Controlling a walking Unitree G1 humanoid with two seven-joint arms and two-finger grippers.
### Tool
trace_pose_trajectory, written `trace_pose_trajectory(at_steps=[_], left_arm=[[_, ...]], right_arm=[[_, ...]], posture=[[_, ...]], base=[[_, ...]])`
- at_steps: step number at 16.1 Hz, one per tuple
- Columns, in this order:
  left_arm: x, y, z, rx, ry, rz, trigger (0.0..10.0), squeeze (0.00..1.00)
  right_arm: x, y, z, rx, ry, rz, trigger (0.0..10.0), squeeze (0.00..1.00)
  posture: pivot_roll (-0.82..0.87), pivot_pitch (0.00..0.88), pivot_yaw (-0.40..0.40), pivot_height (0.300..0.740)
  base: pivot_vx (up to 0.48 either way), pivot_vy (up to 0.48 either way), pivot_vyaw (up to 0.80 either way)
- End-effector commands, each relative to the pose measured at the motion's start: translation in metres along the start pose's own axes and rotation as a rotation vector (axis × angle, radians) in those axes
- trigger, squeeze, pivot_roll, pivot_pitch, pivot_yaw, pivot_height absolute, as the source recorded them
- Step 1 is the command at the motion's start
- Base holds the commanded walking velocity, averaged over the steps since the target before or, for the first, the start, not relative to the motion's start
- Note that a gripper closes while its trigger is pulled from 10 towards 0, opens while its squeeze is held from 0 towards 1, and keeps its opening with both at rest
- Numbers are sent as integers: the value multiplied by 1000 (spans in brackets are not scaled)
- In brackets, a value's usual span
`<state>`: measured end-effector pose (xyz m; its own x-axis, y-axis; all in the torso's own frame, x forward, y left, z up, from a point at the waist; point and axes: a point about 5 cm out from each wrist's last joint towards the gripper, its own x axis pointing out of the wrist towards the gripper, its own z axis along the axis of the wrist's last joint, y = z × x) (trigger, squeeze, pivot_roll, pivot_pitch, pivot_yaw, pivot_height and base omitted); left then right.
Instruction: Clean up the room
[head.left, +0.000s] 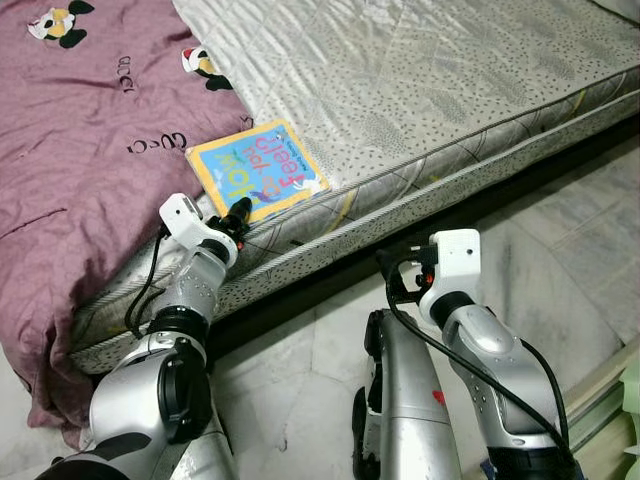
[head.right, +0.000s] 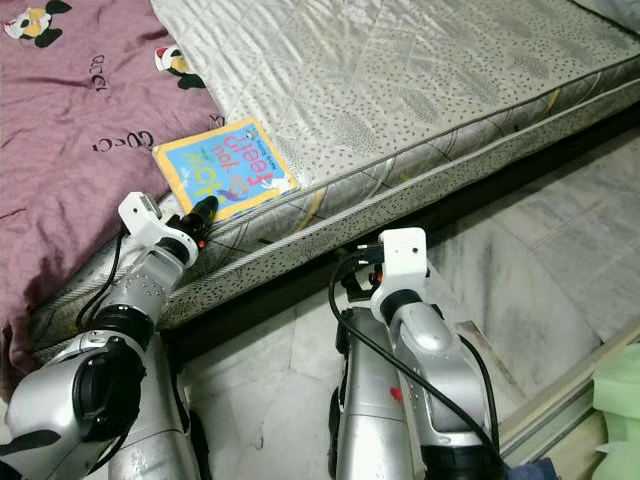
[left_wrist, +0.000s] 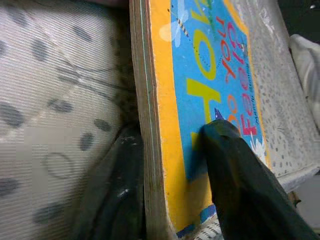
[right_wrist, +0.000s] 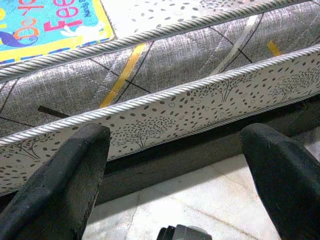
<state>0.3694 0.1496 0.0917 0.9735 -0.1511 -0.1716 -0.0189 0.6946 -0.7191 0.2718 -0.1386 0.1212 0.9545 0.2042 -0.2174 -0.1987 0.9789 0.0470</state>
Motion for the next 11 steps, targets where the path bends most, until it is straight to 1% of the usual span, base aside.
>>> trace_pose_trajectory(at_steps=[1,3,6,8,11], left_arm=[[-2,3,-19,-7,70,31,0,0],[-3,4,-18,-1,55,25,0,0],[-2,0,-18,8,51,-7,0,0],[-2,0,-14,28,14,-8,0,0],[-4,5,-1,20,-75,-7,0,0]], right_arm=[[1,-2,-1,-5,0,-11,10000,0],[4,-1,0,-11,-9,-7,10000,0],[13,1,3,-12,-34,-7,10000,0],[17,2,4,-6,-49,-6,10000,0],[32,7,8,3,-84,-8,10000,0]], posture=[[-228,193,-80,487],[-221,178,-76,487],[-205,138,-61,487],[-193,118,-54,487],[-150,47,-26,487]], base=[[0,0,0],[0,0,0],[0,0,0],[0,0,0],[0,0,0]])
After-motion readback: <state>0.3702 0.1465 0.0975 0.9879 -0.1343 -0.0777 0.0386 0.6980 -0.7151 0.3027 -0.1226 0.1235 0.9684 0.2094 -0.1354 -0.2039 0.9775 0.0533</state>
